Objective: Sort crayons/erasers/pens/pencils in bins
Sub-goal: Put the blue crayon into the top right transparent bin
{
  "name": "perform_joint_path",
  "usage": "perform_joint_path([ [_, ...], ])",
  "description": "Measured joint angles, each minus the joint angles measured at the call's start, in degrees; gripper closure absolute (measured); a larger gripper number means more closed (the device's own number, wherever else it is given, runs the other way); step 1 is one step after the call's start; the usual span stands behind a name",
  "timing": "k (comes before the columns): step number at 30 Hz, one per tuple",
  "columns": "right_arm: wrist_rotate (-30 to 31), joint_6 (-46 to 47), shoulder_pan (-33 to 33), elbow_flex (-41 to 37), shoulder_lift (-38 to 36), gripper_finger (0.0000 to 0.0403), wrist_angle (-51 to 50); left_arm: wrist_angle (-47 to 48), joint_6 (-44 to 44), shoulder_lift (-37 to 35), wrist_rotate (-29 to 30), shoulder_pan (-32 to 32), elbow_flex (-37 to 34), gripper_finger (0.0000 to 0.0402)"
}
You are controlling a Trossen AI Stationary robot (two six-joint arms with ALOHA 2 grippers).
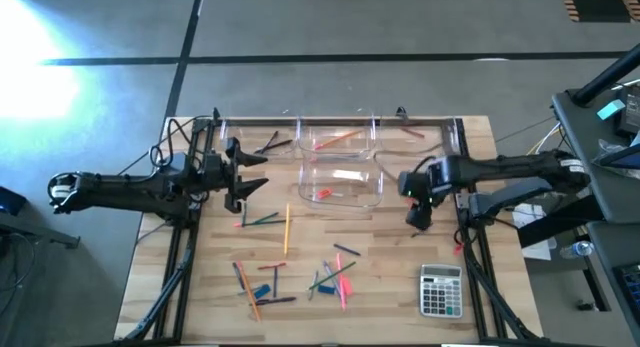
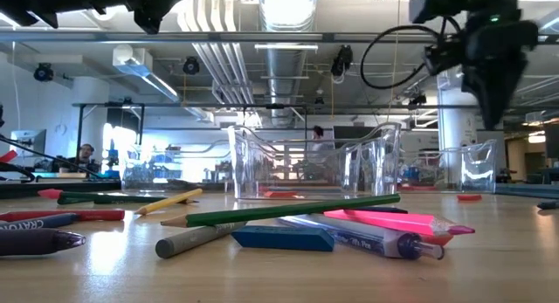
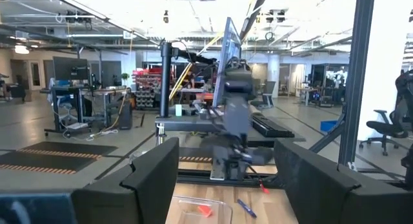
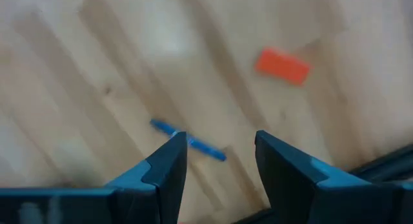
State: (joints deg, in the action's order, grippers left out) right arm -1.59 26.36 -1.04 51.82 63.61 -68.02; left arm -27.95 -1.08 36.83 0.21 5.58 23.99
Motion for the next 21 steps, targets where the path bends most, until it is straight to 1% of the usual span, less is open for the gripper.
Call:
perform_joint_path([
  [4,-0.01,2.19,3.68,-2.88,1.73,0.0232,0.39,0.52,-0.04,-0.03,0.00,0.00,0.00,0.0162],
  [8,-0.29,2.64,6.05,-6.38,2.08,0.0232,0.84,0.41,-0.02,-0.21,0.00,0.00,0.00,0.0162],
  [14,-0.04,2.64,6.32,-9.15,2.13,0.0232,1.69,0.37,-0.02,-0.06,0.00,0.00,0.00,0.0162],
  [17,-1.21,2.93,6.32,-9.98,2.13,0.0232,4.11,0.37,-0.02,0.00,0.00,0.00,0.02,0.0162],
  [19,-1.87,6.05,6.31,-10.68,2.14,0.0231,5.38,0.07,-0.02,0.09,0.00,0.00,0.02,0.0162],
  [21,-1.88,7.14,6.25,-11.40,2.54,0.0228,5.71,0.12,-0.02,0.12,0.00,0.02,0.02,0.0162],
])
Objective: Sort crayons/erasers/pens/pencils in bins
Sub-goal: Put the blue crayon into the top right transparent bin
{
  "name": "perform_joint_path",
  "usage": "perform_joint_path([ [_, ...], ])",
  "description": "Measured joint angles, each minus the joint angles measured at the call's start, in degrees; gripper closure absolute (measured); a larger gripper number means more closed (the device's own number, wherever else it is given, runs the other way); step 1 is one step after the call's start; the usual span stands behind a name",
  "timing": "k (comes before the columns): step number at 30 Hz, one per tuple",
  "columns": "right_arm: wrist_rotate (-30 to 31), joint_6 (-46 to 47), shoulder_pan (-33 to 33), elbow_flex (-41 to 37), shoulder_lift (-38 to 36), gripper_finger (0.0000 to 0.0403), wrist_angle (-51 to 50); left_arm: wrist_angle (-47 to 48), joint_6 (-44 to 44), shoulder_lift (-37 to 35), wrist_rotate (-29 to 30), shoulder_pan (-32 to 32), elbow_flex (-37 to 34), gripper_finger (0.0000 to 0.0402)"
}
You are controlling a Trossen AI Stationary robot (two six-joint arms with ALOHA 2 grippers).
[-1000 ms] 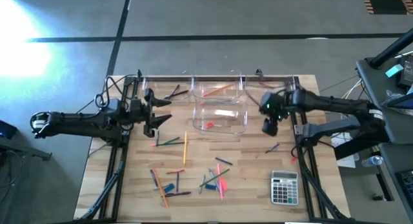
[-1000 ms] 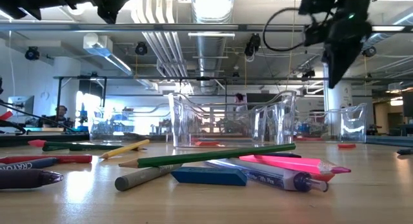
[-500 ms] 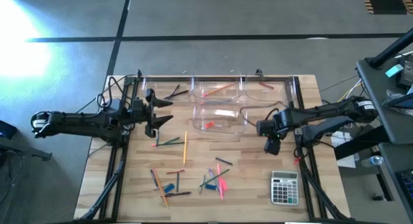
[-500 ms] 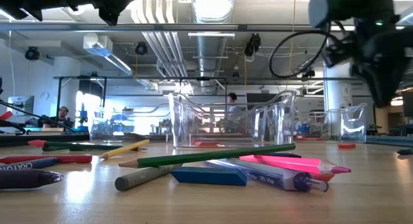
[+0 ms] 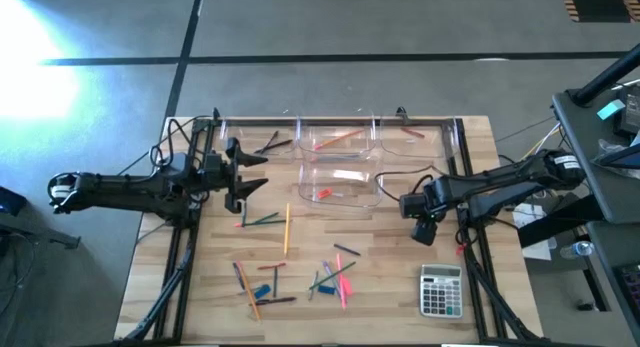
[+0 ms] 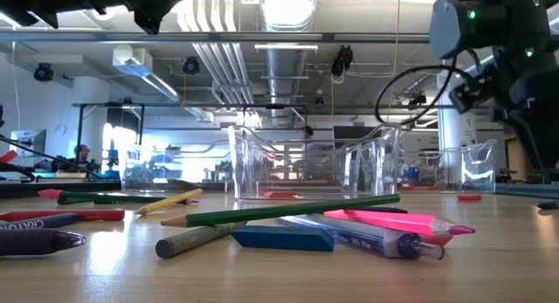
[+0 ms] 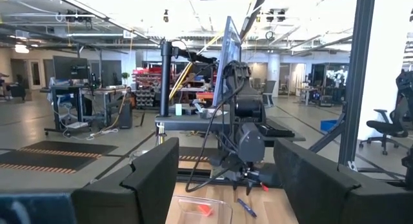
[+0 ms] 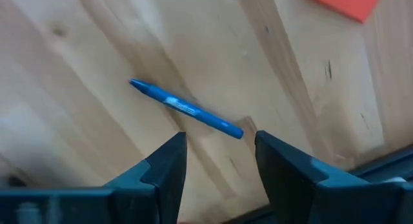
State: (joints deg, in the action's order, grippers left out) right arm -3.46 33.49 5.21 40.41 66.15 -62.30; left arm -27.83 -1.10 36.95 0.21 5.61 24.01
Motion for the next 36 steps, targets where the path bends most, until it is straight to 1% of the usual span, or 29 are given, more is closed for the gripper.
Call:
perform_joint_path([
  [6,-0.04,-0.26,0.63,-2.15,0.06,0.0202,2.57,0.00,0.00,0.48,0.00,0.00,0.02,0.0162],
  [11,-0.43,-1.57,1.05,-3.36,1.04,0.0187,8.20,-0.07,0.00,0.46,0.01,0.00,0.02,0.0162],
  [16,-0.61,-4.78,2.34,-3.57,4.16,0.0188,8.85,-0.12,0.00,0.80,0.02,0.00,0.02,0.0162],
  [29,-0.58,-7.27,3.54,-3.16,14.67,0.0188,9.03,-0.38,0.00,1.84,0.02,-0.01,0.28,0.0162],
  [36,0.03,-11.76,3.54,-3.18,16.30,0.0191,10.38,-0.51,0.01,2.01,0.02,-0.01,0.35,0.0162],
])
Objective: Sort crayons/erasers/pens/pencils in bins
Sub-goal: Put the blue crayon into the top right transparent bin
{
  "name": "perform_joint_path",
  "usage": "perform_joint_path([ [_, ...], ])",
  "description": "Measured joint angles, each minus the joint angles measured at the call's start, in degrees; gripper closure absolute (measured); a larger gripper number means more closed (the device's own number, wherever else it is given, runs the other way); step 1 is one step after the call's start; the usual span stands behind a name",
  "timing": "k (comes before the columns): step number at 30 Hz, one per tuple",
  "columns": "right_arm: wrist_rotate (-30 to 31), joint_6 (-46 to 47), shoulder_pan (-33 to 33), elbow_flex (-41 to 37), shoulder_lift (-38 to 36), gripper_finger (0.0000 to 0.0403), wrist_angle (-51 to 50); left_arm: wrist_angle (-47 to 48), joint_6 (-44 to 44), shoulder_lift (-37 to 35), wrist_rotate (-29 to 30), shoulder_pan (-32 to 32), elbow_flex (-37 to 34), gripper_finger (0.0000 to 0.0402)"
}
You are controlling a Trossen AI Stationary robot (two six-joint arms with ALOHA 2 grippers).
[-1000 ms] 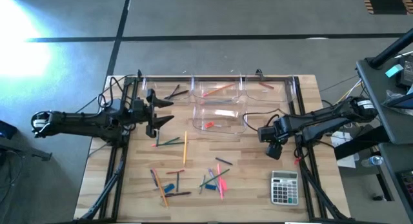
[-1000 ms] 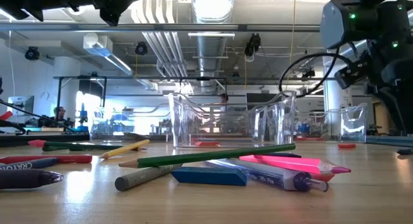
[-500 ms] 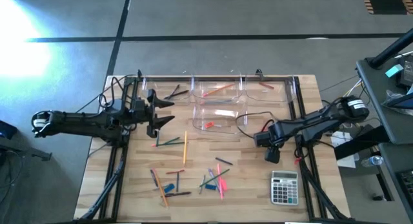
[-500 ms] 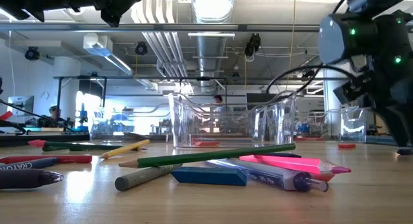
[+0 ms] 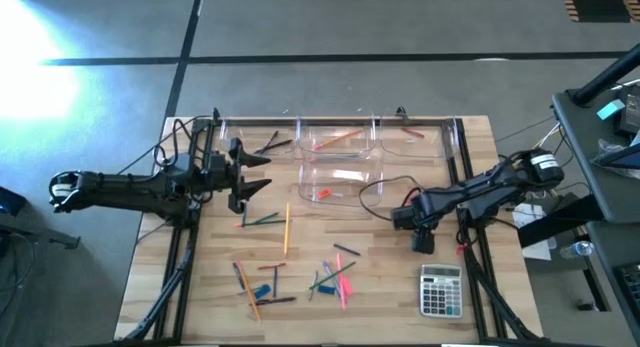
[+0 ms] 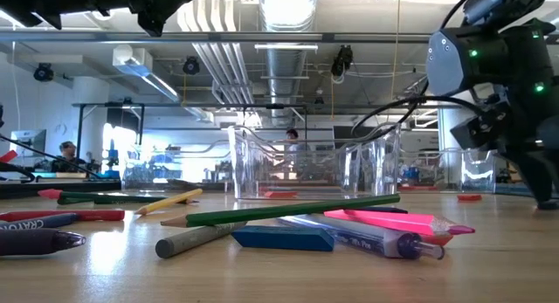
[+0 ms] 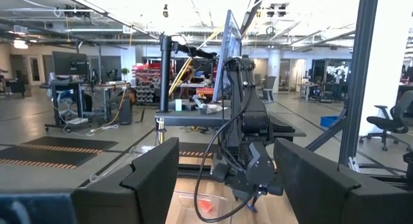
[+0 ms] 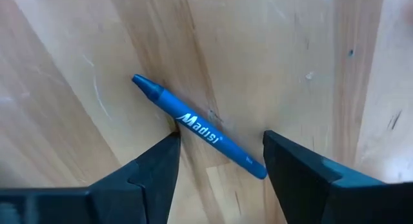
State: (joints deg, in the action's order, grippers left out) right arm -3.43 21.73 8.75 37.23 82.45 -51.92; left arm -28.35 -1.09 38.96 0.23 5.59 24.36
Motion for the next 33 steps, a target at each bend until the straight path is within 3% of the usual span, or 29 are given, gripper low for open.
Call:
perform_joint_path([
  [25,-2.15,-3.75,0.02,-0.04,-0.30,0.0367,1.97,-0.77,0.01,-0.09,0.04,-0.01,-0.04,0.0162],
  [33,-1.21,-3.02,0.00,2.24,-0.93,0.0388,-0.29,-1.17,0.03,0.00,0.24,0.01,-0.07,0.0162],
])
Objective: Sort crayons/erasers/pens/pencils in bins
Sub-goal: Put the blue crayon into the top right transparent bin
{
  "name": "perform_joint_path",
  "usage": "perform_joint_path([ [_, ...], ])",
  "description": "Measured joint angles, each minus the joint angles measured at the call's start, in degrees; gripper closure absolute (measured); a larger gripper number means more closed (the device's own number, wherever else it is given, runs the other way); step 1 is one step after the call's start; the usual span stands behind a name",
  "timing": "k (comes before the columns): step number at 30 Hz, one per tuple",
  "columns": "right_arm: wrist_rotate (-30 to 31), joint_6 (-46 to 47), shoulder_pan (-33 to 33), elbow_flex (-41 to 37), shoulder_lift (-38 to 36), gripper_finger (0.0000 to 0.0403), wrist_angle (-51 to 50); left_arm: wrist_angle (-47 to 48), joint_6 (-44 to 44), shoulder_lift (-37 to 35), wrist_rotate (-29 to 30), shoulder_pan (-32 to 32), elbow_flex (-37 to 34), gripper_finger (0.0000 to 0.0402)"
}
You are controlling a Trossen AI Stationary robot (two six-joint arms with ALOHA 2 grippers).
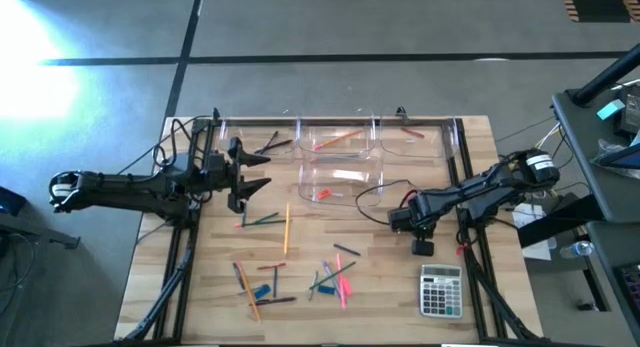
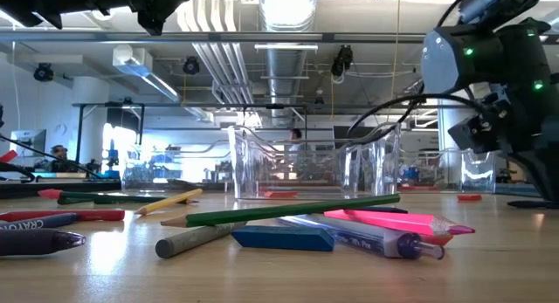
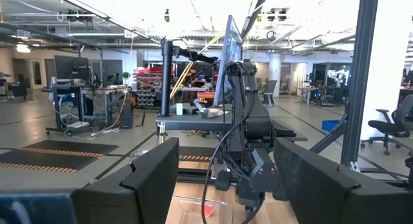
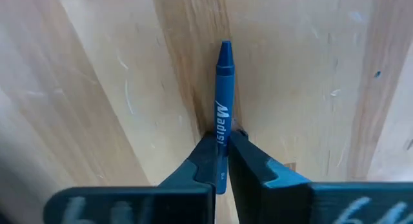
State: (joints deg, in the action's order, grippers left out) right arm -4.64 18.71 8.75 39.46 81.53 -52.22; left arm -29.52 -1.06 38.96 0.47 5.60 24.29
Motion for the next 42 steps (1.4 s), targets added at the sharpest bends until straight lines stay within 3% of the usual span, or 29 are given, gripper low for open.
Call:
perform_joint_path([
  [5,3.33,0.21,-0.19,3.83,-2.17,0.0388,-0.26,0.02,0.00,0.00,0.00,-0.02,-0.02,0.0162],
  [14,2.98,1.52,-0.04,6.45,-7.98,0.0389,-2.73,0.04,0.24,0.58,0.00,0.00,-0.33,0.0162],
  [21,11.93,1.71,-3.19,9.43,-13.75,0.0390,-6.29,-0.02,0.50,0.59,0.00,0.00,-0.13,0.0162],
  [28,25.34,-4.10,-15.59,14.43,-17.54,0.0390,-6.20,-0.01,0.50,0.66,0.25,0.00,0.00,0.0162],
  [37,24.80,-21.71,-39.07,20.16,-14.39,0.0390,-5.34,0.02,0.41,0.62,0.33,0.00,0.00,0.0162],
  [42,20.97,-27.99,-47.76,21.32,-10.96,0.0390,-4.94,0.02,0.44,0.22,0.37,0.00,-0.07,0.0162],
])
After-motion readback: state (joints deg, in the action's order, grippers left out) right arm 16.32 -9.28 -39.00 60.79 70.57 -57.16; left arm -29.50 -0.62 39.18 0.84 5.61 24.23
